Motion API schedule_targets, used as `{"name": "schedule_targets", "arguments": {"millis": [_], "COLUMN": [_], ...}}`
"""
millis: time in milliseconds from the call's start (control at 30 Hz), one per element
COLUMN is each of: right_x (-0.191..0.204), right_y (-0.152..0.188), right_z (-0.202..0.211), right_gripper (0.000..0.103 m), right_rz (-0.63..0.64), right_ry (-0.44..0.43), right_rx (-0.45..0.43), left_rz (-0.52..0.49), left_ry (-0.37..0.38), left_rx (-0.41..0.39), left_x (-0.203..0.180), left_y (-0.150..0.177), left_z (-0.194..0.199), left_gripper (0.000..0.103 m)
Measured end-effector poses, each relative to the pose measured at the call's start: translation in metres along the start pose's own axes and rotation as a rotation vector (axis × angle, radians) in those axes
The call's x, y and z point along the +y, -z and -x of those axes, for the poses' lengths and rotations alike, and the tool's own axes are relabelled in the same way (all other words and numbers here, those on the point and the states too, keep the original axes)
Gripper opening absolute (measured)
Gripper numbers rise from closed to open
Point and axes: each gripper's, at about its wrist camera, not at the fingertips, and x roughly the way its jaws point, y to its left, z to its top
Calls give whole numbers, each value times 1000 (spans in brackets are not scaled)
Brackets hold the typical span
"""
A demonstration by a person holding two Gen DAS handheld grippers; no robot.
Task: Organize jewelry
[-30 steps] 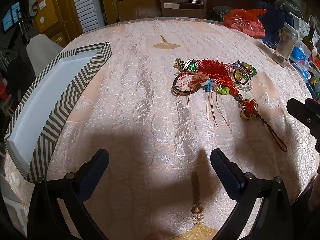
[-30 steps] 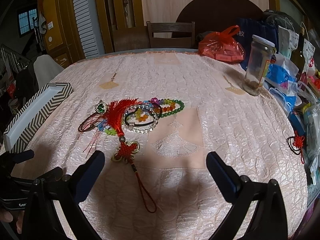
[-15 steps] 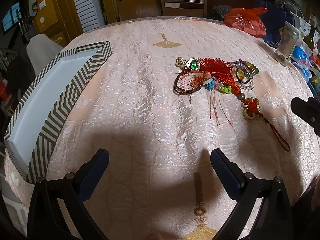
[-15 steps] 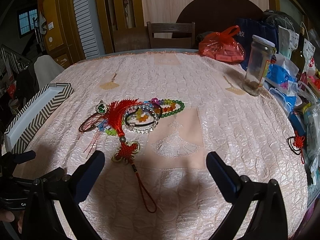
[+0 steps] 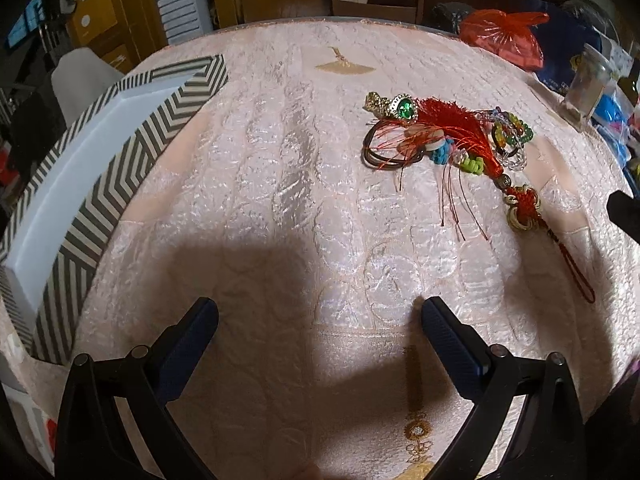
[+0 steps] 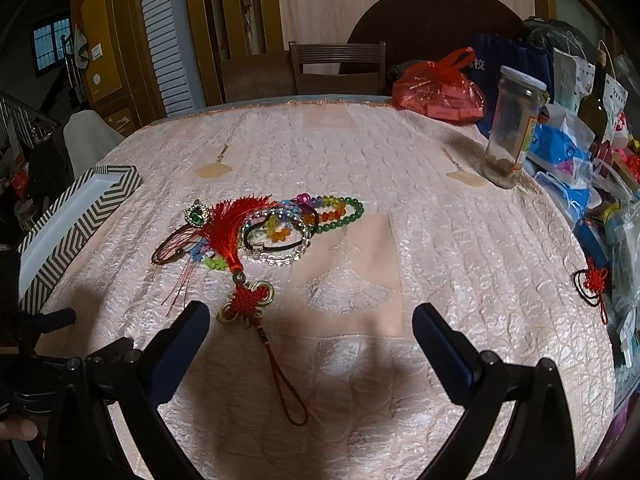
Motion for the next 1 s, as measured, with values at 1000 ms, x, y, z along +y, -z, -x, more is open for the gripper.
{"name": "schedule_targets", "arguments": {"millis": [1000], "right_x": [-1], "right_y": [1], "right_z": [1], "right_gripper": [103], "right_rz": [-5], "right_ry": [1], "right_rx": [-4], "left_rz": [13], "left_ry": [5], "left_rx": [3], "left_x": [-1], "left_y": [1], "left_z": [-2], "left_gripper": [103]}}
